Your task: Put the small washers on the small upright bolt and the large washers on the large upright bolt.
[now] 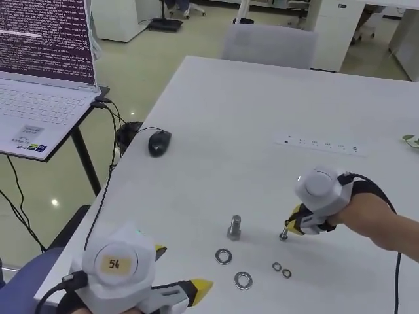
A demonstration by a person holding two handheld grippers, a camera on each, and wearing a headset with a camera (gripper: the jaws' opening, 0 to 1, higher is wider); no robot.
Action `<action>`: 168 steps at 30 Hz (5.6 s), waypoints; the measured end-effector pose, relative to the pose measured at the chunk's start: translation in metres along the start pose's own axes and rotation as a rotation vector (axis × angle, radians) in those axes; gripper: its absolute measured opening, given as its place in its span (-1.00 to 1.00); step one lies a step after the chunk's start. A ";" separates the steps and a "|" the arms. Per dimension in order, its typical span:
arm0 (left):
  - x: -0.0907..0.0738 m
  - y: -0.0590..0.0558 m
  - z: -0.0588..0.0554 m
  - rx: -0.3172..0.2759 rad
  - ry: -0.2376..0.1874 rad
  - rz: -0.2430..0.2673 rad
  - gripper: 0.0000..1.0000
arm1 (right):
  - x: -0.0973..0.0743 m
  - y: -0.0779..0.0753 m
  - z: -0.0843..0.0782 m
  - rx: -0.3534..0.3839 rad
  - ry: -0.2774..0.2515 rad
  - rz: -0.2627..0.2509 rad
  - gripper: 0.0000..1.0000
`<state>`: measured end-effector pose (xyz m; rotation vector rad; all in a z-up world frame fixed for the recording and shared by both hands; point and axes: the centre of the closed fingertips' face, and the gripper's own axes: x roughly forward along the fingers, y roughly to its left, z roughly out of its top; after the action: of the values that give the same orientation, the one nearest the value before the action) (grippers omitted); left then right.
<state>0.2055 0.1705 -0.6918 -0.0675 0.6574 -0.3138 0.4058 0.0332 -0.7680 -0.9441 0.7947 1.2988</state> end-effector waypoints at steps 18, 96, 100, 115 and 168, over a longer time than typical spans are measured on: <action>0.000 0.000 0.000 -0.001 0.001 0.000 0.21 | 0.022 0.005 -0.012 -0.016 0.089 0.049 -0.74; 0.018 -0.039 0.010 0.122 0.059 -0.152 0.17 | 0.024 0.086 -0.048 0.300 -0.108 0.035 -0.55; 0.013 -0.033 0.009 0.104 0.050 -0.148 0.17 | 0.031 0.081 -0.041 0.237 -0.108 0.041 -0.60; 0.003 -0.013 0.002 0.062 0.039 -0.074 0.17 | 0.029 0.080 -0.046 0.082 -0.028 0.082 -0.70; 0.015 -0.022 0.017 0.076 0.038 -0.068 0.17 | -0.010 0.002 -0.001 0.120 -0.119 -0.019 -0.74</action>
<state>0.2211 0.1446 -0.6837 -0.0112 0.6809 -0.4065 0.4026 0.0278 -0.7594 -0.7698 0.7607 1.2647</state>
